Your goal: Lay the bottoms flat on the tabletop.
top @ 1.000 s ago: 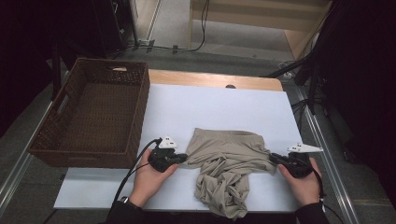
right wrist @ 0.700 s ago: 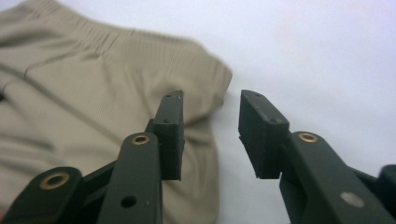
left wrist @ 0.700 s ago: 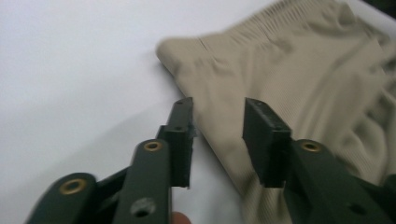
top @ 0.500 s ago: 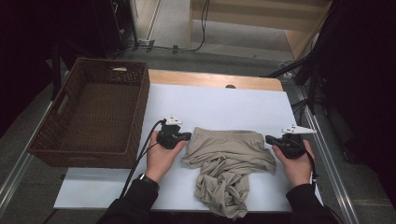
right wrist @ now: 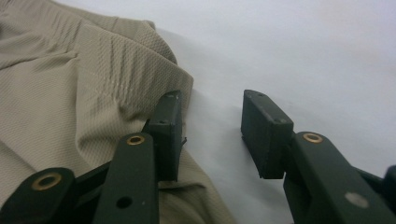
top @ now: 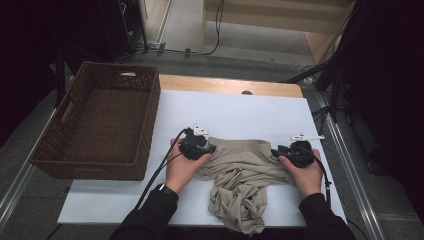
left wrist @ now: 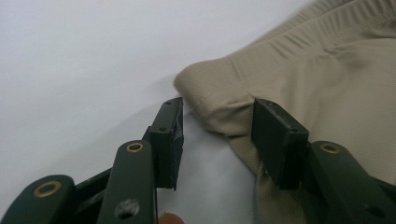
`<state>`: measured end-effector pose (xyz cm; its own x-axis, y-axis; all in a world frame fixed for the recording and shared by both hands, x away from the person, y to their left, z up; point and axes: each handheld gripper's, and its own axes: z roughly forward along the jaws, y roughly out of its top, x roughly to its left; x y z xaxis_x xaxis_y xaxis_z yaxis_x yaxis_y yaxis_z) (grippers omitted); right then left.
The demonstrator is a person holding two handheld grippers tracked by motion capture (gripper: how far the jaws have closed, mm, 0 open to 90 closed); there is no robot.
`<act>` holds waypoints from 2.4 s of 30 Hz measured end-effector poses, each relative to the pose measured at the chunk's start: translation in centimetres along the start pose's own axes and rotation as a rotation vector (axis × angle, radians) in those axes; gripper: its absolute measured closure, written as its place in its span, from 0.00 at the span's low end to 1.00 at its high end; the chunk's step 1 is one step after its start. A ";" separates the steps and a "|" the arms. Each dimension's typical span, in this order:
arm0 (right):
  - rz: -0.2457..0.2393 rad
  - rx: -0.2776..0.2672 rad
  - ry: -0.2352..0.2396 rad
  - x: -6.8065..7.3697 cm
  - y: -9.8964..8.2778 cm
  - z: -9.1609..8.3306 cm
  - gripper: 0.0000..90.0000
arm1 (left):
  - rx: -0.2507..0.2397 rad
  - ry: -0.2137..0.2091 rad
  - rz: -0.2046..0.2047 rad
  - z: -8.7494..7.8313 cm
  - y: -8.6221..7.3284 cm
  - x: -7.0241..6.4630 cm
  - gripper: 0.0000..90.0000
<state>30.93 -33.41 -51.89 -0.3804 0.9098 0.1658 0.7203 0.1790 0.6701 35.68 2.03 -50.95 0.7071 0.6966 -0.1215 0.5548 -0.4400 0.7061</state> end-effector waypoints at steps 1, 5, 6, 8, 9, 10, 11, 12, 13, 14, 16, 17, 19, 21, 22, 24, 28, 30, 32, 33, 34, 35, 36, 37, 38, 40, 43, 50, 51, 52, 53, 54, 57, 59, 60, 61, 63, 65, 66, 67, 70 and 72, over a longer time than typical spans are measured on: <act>-0.024 -0.001 0.010 0.5 0.1 0.2 0.66 | -0.001 0.002 0.012 0.1 0.0 -0.2 0.60; -0.039 0.004 0.006 0.8 0.1 0.3 0.82 | 0.001 0.023 0.025 0.2 0.1 -0.5 0.66; -0.053 0.013 -0.003 0.8 0.1 0.3 0.97 | 0.001 0.029 0.025 0.2 0.1 -0.5 0.78; -0.065 0.019 0.010 0.9 0.2 0.3 0.98 | 0.005 0.018 0.024 0.3 0.2 -0.4 0.84; -0.085 0.024 0.003 1.1 0.2 0.3 0.98 | 0.005 0.007 0.023 0.3 0.2 -0.4 0.91; -0.098 0.028 -0.010 1.2 0.3 0.3 0.98 | 0.006 0.004 0.024 0.3 0.2 -0.4 0.94; -0.109 0.013 -0.029 1.2 0.3 0.1 0.98 | 0.006 0.001 0.030 0.2 0.1 -0.4 0.97; -0.109 0.013 -0.029 1.2 0.3 0.1 0.98 | 0.006 0.000 0.041 0.1 0.1 -0.4 0.97; -0.101 -0.005 -0.025 1.1 0.2 0.0 0.98 | 0.003 0.003 0.043 0.0 0.1 -0.4 0.97; -0.091 -0.028 -0.030 1.0 0.2 -0.3 0.98 | -0.002 0.002 0.043 -0.2 0.1 -0.2 0.98; -0.090 -0.076 -0.042 0.8 0.2 -1.0 0.98 | -0.019 0.018 0.033 -0.7 0.2 0.2 0.98; -0.092 -0.100 -0.061 0.7 0.3 -1.6 0.98 | -0.037 0.033 0.010 -1.2 0.2 0.7 0.98; -0.087 -0.111 -0.065 0.6 0.4 -2.0 0.98 | -0.040 0.046 0.004 -1.5 0.2 1.1 0.98; -0.079 -0.106 -0.063 0.4 0.4 -2.2 0.98 | -0.045 0.081 -0.027 -2.1 0.0 2.1 0.98; -0.075 -0.103 -0.059 0.3 0.4 -2.2 0.98 | -0.045 0.089 -0.048 -2.3 -0.1 2.6 0.98; -0.065 -0.098 -0.035 0.2 0.4 -2.1 0.91 | -0.047 0.085 -0.091 -2.5 -0.5 3.4 0.97; -0.068 -0.103 0.001 0.7 0.8 -1.5 0.84 | -0.068 0.027 -0.127 -2.7 -1.0 3.9 0.84; -0.065 -0.104 0.015 0.9 0.9 -1.4 0.82 | -0.076 0.026 -0.132 -2.8 -1.0 3.9 0.81; -0.072 -0.104 0.056 1.4 1.5 -1.0 0.76 | -0.105 0.016 -0.143 -2.9 -0.9 3.9 0.74; -0.072 -0.106 0.080 1.7 1.7 -0.8 0.71 | -0.116 0.017 -0.151 -3.0 -0.8 4.0 0.71; -0.064 -0.103 0.099 2.0 1.9 -0.6 0.64 | -0.130 0.006 -0.164 -3.1 -0.8 4.1 0.68; -0.055 -0.094 0.104 2.2 2.1 -0.2 0.55 | -0.134 -0.005 -0.172 -3.1 -0.8 4.1 0.66; -0.045 -0.078 0.098 2.4 2.2 0.0 0.52 | -0.135 -0.009 -0.178 -3.0 -0.7 4.2 0.65; -0.037 -0.051 0.075 2.5 2.4 0.4 0.50 | -0.121 -0.003 -0.182 -2.9 -0.7 4.2 0.63; -0.026 -0.027 0.055 2.5 2.4 0.8 0.50 | -0.102 0.000 -0.185 -2.7 -0.8 4.2 0.62; 0.002 0.024 0.054 2.4 2.2 1.6 0.59 | -0.064 0.002 -0.168 -2.2 -1.0 4.0 0.62; 0.000 0.050 0.076 2.6 2.2 1.9 0.66 | -0.041 0.024 -0.145 -1.9 -1.0 3.7 0.63; -0.117 0.058 -0.007 2.9 3.2 1.3 0.97 | 0.014 0.041 -0.093 -1.5 -0.4 3.2 0.95; -0.125 0.034 -0.034 2.7 3.6 1.0 0.97 | 0.007 0.045 -0.088 -1.5 -0.3 3.2 0.96; -0.139 -0.015 -0.082 2.4 4.5 0.3 0.97 | -0.022 0.066 -0.081 -1.7 -0.2 3.3 0.98; -0.139 -0.015 -0.082 2.4 4.5 0.3 0.97 | -0.022 0.066 -0.081 -1.7 -0.2 3.3 0.98; -0.145 -0.049 -0.106 2.3 4.9 -0.1 0.97 | -0.040 0.072 -0.085 -1.8 0.0 3.4 0.98; -0.209 -0.158 -0.199 2.3 6.4 -1.3 0.97 | -0.091 0.101 -0.073 -2.1 1.0 3.4 0.98; -0.227 -0.175 -0.230 2.4 7.3 -1.5 0.95 | -0.095 0.110 -0.078 -2.0 1.6 3.5 0.98; -0.175 -0.093 -0.192 1.9 8.0 -0.8 0.77 | -0.062 0.101 -0.116 -1.4 1.7 3.9 0.83; -0.141 -0.026 -0.176 1.5 8.2 -0.3 0.71 | -0.062 0.101 -0.116 -1.4 1.7 3.9 0.74; -0.130 -0.035 -0.194 0.8 7.7 -0.2 0.68 | -0.042 0.071 -0.130 -1.0 1.3 4.3 0.69; -0.102 -0.043 -0.170 0.4 7.5 -0.2 0.67 | -0.034 0.065 -0.126 -0.9 1.2 4.4 0.67; -0.071 -0.042 -0.145 0.0 7.4 -0.1 0.66 | -0.029 0.064 -0.125 -0.8 1.2 4.4 0.67; -0.057 -0.041 -0.112 -0.5 7.1 0.2 0.66 | -0.025 0.059 -0.130 -0.7 1.1 4.4 0.65; -0.065 -0.024 -0.101 -0.6 7.1 0.7 0.67 | -0.021 0.043 -0.147 -0.3 1.1 4.3 0.65; -0.037 -0.025 -0.066 -0.9 7.1 1.4 0.67 | -0.015 0.051 -0.150 0.0 1.1 4.4 0.66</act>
<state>37.21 -32.42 -48.32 -0.3669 0.9256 0.0935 0.6914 0.2041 0.6930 39.39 4.58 -50.68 0.5937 0.7816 -0.1912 0.6453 -0.3205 0.6935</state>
